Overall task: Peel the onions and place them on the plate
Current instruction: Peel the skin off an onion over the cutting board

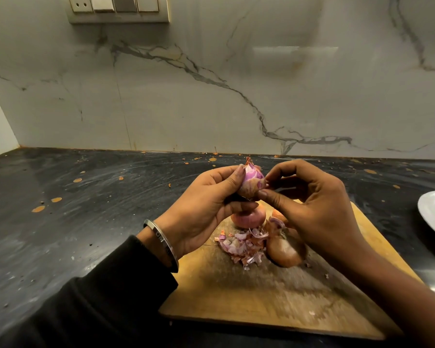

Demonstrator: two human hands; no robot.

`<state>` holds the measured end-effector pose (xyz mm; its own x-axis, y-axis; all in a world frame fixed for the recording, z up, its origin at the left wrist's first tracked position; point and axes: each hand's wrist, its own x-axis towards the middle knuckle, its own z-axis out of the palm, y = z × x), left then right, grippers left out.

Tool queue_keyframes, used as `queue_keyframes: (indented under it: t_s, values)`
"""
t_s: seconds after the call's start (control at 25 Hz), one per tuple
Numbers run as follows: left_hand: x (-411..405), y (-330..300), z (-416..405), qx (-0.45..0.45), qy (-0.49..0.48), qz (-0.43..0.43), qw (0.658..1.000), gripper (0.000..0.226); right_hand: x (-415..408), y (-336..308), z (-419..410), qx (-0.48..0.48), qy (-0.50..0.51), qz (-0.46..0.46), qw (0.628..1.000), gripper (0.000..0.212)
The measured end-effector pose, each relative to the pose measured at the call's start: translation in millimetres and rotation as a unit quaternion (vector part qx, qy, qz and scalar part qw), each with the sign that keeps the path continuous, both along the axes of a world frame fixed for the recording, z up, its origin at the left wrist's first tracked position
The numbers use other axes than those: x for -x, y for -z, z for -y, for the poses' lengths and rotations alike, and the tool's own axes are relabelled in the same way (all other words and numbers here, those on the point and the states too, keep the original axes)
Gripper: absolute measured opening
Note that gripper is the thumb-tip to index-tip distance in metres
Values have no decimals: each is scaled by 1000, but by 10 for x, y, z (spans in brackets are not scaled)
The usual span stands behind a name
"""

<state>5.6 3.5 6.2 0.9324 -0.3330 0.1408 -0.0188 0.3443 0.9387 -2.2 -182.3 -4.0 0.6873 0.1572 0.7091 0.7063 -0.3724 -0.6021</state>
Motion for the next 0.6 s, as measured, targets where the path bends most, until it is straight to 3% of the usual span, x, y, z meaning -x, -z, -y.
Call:
queue_keyframes:
  t_s: [0.36, 0.6]
  values:
    - [11, 13, 7, -35, -7, 20, 999, 40, 7, -9, 3, 31, 3, -10, 999, 21]
    - [44, 3, 55, -34, -16, 30, 999, 41, -5, -2, -11, 66, 19, 42, 997, 22]
